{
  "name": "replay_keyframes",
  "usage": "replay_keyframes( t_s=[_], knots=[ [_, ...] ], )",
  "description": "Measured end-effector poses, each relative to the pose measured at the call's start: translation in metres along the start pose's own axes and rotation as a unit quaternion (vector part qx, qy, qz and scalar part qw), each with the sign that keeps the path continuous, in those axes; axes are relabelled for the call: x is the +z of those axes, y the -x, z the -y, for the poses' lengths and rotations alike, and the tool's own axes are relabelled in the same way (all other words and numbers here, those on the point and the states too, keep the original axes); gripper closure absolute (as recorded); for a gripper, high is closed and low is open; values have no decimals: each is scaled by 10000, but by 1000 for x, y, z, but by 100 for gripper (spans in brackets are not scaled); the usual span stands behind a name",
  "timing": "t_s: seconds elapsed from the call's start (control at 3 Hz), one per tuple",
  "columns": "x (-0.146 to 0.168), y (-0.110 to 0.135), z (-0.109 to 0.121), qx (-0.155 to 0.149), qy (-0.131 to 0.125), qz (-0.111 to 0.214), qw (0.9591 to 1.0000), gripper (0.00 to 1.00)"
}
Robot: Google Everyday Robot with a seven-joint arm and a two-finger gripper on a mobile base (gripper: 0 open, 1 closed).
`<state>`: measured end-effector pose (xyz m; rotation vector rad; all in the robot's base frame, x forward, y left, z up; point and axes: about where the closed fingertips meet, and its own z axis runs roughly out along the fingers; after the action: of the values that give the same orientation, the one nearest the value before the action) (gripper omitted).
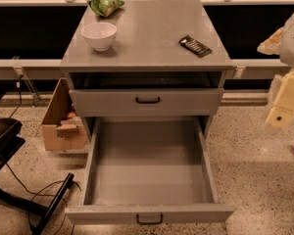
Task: Place rxbar chocolate into middle drawer
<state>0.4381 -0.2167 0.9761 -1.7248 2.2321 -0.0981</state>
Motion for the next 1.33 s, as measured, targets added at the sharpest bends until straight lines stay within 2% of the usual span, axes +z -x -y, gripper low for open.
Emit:
replay_keyframes(
  t_s=[0.33, 0.67, 1.0, 1.33],
  knots=[
    [0, 0, 0, 0, 0, 0, 10000, 0],
    [10, 1, 23, 142, -307, 315, 9989, 0],
    [28, 2, 69, 475, -652, 738, 9940, 0],
    [46, -5, 128, 1084, -968, 1330, 9804, 0]
  ],
)
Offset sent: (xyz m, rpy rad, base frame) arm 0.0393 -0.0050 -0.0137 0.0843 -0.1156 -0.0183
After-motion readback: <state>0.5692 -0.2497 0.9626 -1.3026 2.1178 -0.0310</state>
